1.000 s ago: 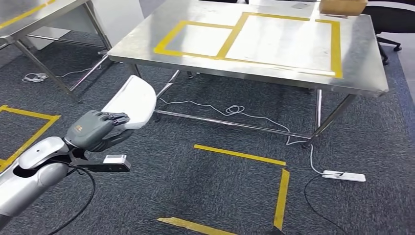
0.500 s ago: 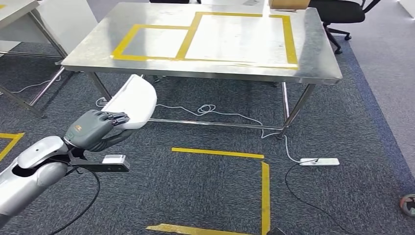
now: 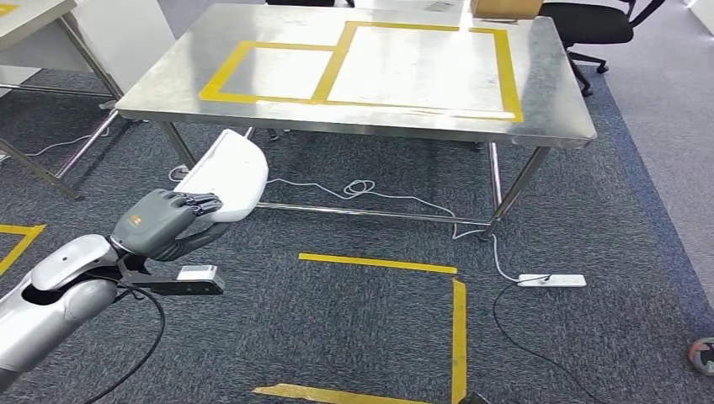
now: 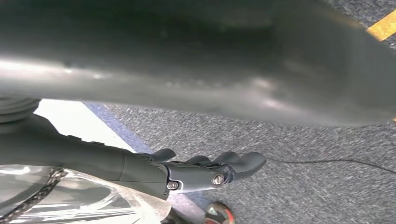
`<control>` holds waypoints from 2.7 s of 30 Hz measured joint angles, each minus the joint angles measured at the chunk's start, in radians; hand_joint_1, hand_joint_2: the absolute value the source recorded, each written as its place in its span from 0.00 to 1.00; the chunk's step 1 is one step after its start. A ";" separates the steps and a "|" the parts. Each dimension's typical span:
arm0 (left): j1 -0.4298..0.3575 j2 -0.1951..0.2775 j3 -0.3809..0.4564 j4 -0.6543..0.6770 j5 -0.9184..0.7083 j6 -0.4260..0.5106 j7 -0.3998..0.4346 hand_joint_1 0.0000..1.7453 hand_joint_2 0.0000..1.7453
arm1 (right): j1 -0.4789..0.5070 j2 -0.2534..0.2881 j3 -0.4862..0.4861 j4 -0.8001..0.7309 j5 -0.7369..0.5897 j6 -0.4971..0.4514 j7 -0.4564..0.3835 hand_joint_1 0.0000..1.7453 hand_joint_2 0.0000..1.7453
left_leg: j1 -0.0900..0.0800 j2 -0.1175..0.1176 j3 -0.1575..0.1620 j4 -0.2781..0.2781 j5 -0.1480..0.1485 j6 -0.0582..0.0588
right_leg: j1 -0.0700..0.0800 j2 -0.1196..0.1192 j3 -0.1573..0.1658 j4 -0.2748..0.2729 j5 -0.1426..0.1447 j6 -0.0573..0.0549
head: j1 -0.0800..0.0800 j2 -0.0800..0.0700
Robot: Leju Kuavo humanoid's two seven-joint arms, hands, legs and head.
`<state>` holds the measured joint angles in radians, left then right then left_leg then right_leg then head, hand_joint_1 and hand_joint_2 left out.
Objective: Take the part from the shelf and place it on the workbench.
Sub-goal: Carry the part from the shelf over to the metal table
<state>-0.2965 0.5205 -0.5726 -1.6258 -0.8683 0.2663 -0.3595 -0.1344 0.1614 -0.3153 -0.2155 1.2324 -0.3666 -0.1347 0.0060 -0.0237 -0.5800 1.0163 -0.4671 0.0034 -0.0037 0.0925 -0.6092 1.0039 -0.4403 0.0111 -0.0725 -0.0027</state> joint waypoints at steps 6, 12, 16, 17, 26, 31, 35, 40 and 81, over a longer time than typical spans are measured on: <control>0.001 -0.002 0.000 0.000 -0.008 0.009 0.000 1.00 1.00 | 0.000 0.000 0.000 0.000 -0.003 0.000 0.000 0.00 0.00 | 0.001 0.000 0.000 0.000 0.001 0.000 | 0.001 0.000 -0.001 0.002 0.000 0.000 | 0.000 0.000; 0.001 -0.002 0.000 0.000 -0.011 -0.003 0.000 1.00 1.00 | 0.000 0.000 0.000 0.000 -0.004 0.000 0.000 0.00 0.00 | 0.002 0.000 0.000 0.000 0.001 -0.001 | 0.002 0.000 -0.002 0.003 0.000 0.000 | 0.000 0.000; -0.002 -0.003 0.000 0.000 -0.010 -0.016 0.000 1.00 1.00 | -0.001 0.000 0.000 0.000 -0.006 0.000 0.000 0.00 0.00 | 0.002 0.000 0.000 -0.001 0.002 -0.001 | 0.003 0.000 -0.002 0.003 0.000 0.000 | 0.000 0.000; -0.004 -0.003 0.000 0.000 -0.007 -0.022 0.000 1.00 1.00 | -0.001 0.000 0.000 0.000 -0.007 0.000 0.000 0.00 0.00 | 0.002 0.000 0.000 -0.001 0.002 -0.001 | 0.003 0.000 -0.002 0.003 0.000 0.000 | 0.000 0.000; -0.050 -0.004 -0.001 0.009 0.021 -0.075 0.000 1.00 1.00 | -0.005 0.000 0.000 0.000 -0.020 0.001 0.003 0.00 0.00 | 0.000 -0.001 -0.001 0.004 0.001 0.002 | 0.000 0.000 -0.002 0.002 0.002 0.002 | 0.000 0.000; -0.052 -0.004 -0.002 0.012 0.022 -0.075 0.000 1.00 1.00 | 0.006 0.000 0.000 0.000 -0.020 0.000 0.009 0.00 0.00 | -0.001 0.002 0.002 -0.003 0.005 0.014 | -0.004 -0.001 -0.004 -0.001 0.003 0.013 | -0.001 0.000; -0.047 -0.005 -0.003 0.012 0.021 -0.071 -0.002 1.00 1.00 | 0.013 -0.004 0.000 0.000 -0.020 -0.004 0.009 0.00 0.00 | 0.007 0.018 0.012 -0.027 0.017 0.029 | -0.002 -0.069 -0.078 0.140 -0.077 0.026 | 0.003 0.000; -0.023 -0.006 -0.007 0.013 0.020 -0.067 -0.003 1.00 1.00 | 0.016 -0.009 0.000 0.000 -0.020 -0.010 0.008 0.00 0.00 | 0.016 0.032 0.015 -0.024 0.008 0.015 | -0.021 -0.089 -0.109 0.205 -0.068 0.047 | 0.003 0.000; 0.004 0.012 0.006 0.011 0.017 -0.069 -0.002 1.00 1.00 | 0.009 -0.016 -0.001 -0.001 -0.023 -0.013 -0.001 0.00 0.00 | 0.007 0.029 -0.047 0.147 -0.095 -0.027 | -0.006 -0.089 0.022 0.002 -0.027 -0.027 | 0.005 0.000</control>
<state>-0.2924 0.5329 -0.5669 -1.6151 -0.8510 0.1972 -0.3616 -0.1256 0.1454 -0.3161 -0.2166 1.2089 -0.3794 -0.1361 0.0127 0.0049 -0.6270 1.1633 -0.5620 -0.0239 -0.0097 0.0038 -0.5872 1.0058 -0.4672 -0.0162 -0.0677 -0.0027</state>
